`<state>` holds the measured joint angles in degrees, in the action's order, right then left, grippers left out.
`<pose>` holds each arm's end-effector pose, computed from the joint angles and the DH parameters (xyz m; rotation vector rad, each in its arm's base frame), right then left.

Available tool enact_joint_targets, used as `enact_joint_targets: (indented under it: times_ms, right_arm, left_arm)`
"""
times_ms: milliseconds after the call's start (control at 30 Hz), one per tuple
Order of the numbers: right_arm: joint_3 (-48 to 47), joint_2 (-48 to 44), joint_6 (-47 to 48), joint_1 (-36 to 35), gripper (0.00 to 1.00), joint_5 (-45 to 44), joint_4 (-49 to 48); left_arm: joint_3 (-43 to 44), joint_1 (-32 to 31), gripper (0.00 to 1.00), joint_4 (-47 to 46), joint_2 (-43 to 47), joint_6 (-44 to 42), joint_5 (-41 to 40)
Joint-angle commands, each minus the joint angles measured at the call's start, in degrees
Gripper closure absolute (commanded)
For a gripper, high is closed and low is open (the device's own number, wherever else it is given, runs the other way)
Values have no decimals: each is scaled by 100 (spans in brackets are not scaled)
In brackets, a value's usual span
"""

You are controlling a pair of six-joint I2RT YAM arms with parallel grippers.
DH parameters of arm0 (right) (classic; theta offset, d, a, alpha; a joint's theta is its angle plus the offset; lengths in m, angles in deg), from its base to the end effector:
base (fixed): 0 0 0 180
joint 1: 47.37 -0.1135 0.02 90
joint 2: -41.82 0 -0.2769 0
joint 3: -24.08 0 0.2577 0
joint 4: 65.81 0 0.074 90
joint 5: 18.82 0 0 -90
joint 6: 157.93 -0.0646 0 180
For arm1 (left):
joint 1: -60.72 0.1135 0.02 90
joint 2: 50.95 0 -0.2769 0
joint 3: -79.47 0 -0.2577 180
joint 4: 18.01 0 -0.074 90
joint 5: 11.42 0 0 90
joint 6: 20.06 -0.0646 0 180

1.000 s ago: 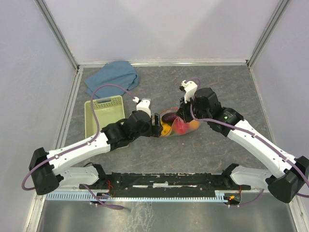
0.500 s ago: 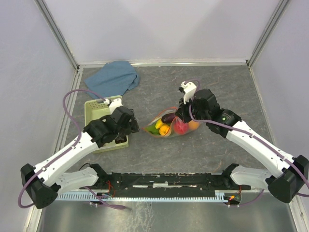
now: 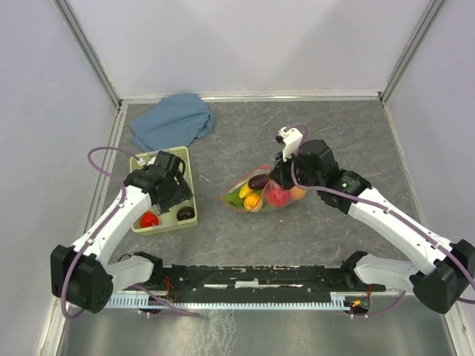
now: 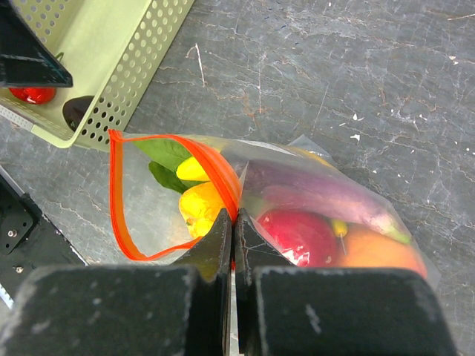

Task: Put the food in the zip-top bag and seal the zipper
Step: Pick up the fake fruit from the bin.

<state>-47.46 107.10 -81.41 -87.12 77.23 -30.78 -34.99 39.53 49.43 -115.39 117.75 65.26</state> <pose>0.2121 0.1853 0.3266 -0.5515 2.0689 0.6684 0.2041 -0.0632 0.2429 -0.6786 2.5848 -0.0599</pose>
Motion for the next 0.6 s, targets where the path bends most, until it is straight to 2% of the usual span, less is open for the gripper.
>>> enact_joint_targets:
  times_ms: [0, 333, 567]
  right_arm:
    - [34, -208, 11, -24, 98, 16, -272]
    - [52, -203, 10, -24, 98, -20, -315]
    - [74, -206, 4, -19, 98, -23, -328]
  left_arm:
    - [-196, 353, 20, -401, -318, -472, 607]
    - [-524, 423, 22, -733, -940, -633, 1157]
    - [-732, 423, 21, -928, -1236, -650, 1205]
